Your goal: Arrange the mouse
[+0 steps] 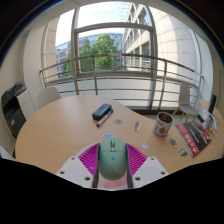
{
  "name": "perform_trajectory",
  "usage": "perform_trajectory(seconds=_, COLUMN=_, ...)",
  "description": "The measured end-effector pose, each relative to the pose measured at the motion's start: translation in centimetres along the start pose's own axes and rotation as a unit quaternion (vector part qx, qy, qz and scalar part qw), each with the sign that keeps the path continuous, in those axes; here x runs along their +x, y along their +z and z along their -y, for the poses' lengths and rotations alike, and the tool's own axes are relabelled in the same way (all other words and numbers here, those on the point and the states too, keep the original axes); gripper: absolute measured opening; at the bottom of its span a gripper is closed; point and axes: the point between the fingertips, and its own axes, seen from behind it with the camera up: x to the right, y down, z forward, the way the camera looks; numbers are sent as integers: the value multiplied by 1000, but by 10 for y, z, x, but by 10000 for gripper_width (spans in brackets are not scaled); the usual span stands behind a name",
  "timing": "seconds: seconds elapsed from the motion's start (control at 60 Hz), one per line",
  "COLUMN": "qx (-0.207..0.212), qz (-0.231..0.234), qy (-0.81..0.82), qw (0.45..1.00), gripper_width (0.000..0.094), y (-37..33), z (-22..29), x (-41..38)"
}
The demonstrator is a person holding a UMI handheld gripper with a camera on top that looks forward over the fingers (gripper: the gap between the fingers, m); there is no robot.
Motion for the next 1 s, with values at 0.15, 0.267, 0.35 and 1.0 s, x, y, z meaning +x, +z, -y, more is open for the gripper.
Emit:
perform_trajectory(seconds=0.15, qx=-53, qz=6, qy=-7, qw=999, gripper_width=446, y=35, z=-56, x=-15)
perform_trajectory(seconds=0.267, qx=-80, qz=10, qy=-21, qw=996, gripper_width=513, y=40, z=-76, x=-19)
perform_trajectory(seconds=0.35, qx=-79, qz=-1, qy=-33, qw=996, gripper_width=742, y=34, z=-73, x=-17)
perform_trajectory(seconds=1.0, qx=28, qz=-80, qy=-32, qw=996, gripper_width=848, y=-227, z=-19, x=-68)
